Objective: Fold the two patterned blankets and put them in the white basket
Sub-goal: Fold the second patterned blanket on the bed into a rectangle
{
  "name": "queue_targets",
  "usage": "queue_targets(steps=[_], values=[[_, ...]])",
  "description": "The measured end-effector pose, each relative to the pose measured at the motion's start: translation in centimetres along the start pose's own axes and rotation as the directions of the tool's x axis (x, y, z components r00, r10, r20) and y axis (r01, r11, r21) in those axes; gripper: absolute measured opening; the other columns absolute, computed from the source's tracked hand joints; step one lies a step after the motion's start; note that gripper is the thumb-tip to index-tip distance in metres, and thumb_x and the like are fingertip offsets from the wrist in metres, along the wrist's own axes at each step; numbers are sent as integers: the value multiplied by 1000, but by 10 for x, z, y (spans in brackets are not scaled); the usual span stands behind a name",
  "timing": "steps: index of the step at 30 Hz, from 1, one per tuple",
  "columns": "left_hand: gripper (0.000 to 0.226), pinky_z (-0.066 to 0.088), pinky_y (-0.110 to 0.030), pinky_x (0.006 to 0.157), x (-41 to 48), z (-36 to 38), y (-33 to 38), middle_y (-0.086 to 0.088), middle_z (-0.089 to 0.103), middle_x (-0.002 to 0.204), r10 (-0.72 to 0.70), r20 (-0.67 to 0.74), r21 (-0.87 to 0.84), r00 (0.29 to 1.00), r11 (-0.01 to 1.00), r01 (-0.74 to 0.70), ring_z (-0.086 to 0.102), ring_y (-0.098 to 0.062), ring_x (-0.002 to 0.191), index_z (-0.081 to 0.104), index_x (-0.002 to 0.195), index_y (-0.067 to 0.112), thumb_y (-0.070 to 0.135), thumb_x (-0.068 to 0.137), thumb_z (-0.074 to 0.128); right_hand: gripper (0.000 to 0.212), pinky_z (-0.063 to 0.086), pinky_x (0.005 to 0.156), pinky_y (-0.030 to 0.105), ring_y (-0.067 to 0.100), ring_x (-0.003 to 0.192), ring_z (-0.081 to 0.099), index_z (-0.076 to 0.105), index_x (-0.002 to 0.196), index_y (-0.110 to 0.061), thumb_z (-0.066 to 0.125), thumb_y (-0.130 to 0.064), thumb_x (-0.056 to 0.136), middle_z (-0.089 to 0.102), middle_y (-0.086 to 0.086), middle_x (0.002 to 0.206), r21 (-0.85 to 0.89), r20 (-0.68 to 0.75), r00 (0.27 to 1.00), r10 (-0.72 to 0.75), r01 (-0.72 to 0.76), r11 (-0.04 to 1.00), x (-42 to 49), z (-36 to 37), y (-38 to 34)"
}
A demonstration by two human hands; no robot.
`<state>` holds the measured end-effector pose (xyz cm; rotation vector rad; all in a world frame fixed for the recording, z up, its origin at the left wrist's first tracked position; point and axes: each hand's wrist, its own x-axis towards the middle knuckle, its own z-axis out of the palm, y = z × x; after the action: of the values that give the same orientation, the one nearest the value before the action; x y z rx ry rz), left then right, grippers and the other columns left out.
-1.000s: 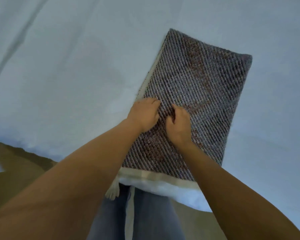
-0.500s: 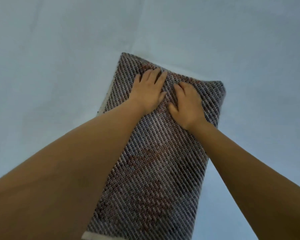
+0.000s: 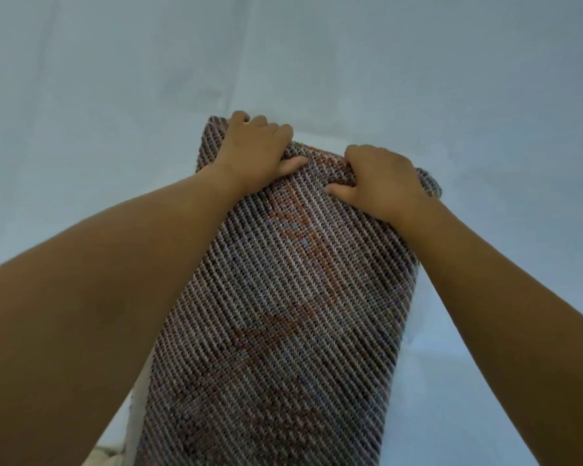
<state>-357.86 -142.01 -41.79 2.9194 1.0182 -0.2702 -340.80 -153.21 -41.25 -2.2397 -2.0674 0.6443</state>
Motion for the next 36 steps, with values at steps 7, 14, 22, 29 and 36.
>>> queue_targets(steps=[7, 14, 22, 29, 36], values=[[63, 33, -46, 87, -6, 16, -18, -11, 60, 81, -109, -3, 13, 994, 994, 109, 52, -31, 88, 54, 80, 10, 66, 86, 26, 68, 28, 47, 24, 15, 53, 46, 42, 60, -18, 40, -85, 65, 49, -1, 58, -47, 108, 966, 233, -229, 972, -19, -2, 37], [64, 34, -32, 55, 22, -3, -55, -9, 49, 66, -127, -3, 23, 992, 992, 127, 48, -27, 62, 44, 71, 11, 72, 81, 28, 62, 37, 69, 24, 5, 63, 64, 72, 72, -18, 62, -74, 49, 70, -9, 69, 510, 473, 869, 147, -406, 758, -27, -43, 75], [55, 35, -42, 71, 14, 23, -39, -18, 59, 81, -129, -72, -3, 989, 992, 129, 53, -34, 77, 47, 76, 10, 61, 90, 30, 82, 31, 63, 33, 24, 60, 46, 46, 58, -7, 41, -88, 47, 48, 6, 57, -19, 283, 876, 390, -401, 916, -9, -16, 83], [36, 8, -64, 109, 5, 22, 6, -18, 45, 134, -301, -20, -110, 953, 949, 297, 34, -34, 130, 44, 127, 7, 16, 95, 32, 42, 22, 107, 54, 36, 124, 39, 45, 129, -7, 49, -26, 92, 46, 23, 131, 34, -297, 848, 438, -450, 893, -22, 34, 13], [57, -12, -43, 110, -46, 51, 36, -3, 6, 158, -251, 11, -241, 968, 939, 246, -1, -19, 145, 7, 149, 16, 39, 98, 20, 57, -10, 113, 39, 22, 145, 3, 11, 148, -12, 26, -33, 98, 10, 8, 157, 155, -175, 956, 237, -211, 965, -31, 80, -72]])
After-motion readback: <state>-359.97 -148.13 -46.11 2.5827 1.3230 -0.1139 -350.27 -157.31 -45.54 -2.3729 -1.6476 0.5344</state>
